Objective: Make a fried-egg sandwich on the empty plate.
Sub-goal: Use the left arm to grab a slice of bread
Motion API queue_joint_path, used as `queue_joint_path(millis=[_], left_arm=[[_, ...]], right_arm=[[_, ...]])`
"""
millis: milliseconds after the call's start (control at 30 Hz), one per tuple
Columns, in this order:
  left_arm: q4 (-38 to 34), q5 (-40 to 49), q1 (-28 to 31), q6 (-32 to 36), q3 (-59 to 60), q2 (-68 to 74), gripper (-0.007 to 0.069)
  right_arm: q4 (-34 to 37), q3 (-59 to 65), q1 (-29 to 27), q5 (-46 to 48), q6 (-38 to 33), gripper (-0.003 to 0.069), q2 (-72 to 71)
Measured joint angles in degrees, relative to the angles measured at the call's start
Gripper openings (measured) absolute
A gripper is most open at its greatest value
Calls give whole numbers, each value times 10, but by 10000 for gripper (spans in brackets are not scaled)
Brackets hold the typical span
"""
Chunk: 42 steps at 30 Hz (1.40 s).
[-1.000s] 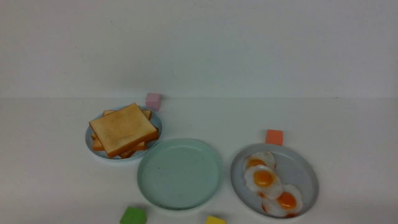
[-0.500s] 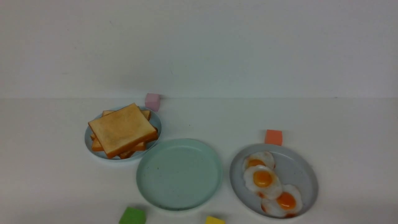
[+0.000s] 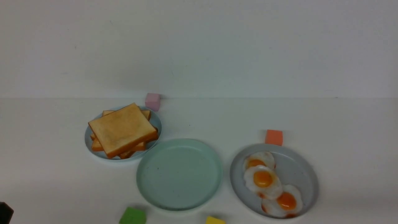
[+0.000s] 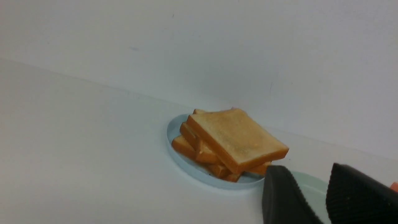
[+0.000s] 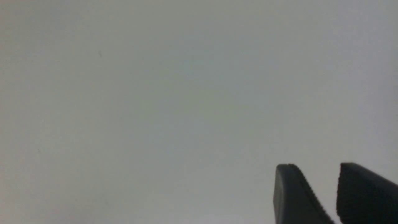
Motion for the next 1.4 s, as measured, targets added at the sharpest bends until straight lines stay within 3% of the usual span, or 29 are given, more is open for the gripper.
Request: queue_joint_path(millis=[200, 300, 533, 600, 733, 767, 867, 1033, 1167, 1400], left_arm=[[-42, -217, 0, -92, -8, 0, 238], [-20, -224, 0, -105, -66, 0, 238], [-1, -70, 0, -119, -297, 40, 238], [0, 48, 0, -120, -385, 100, 238], [-8, 259, 0, -123, -435, 195, 238], [-9, 259, 0, -123, -436, 200, 238], [4, 390, 0, -122, -425, 292, 238], [-11, 424, 0, -132, -411, 394, 238], [-70, 423, 0, -135, -411, 475, 238], [-173, 397, 0, -108, -461, 648, 241]], right_arm=[[-2, -31, 0, -62, 87, 241, 0], [-2, -117, 0, -42, 130, 241, 6], [-15, -381, 0, 118, 146, 241, 128], [-31, -471, 0, 227, 146, 241, 197], [-42, -529, 0, 383, 146, 241, 295], [-43, -530, 0, 395, 146, 241, 305], [-52, -520, 0, 470, 139, 241, 373], [-21, -477, 17, 491, 121, 241, 447], [65, -446, 62, 529, 85, 241, 493], [288, -440, 162, 650, -142, 241, 571]])
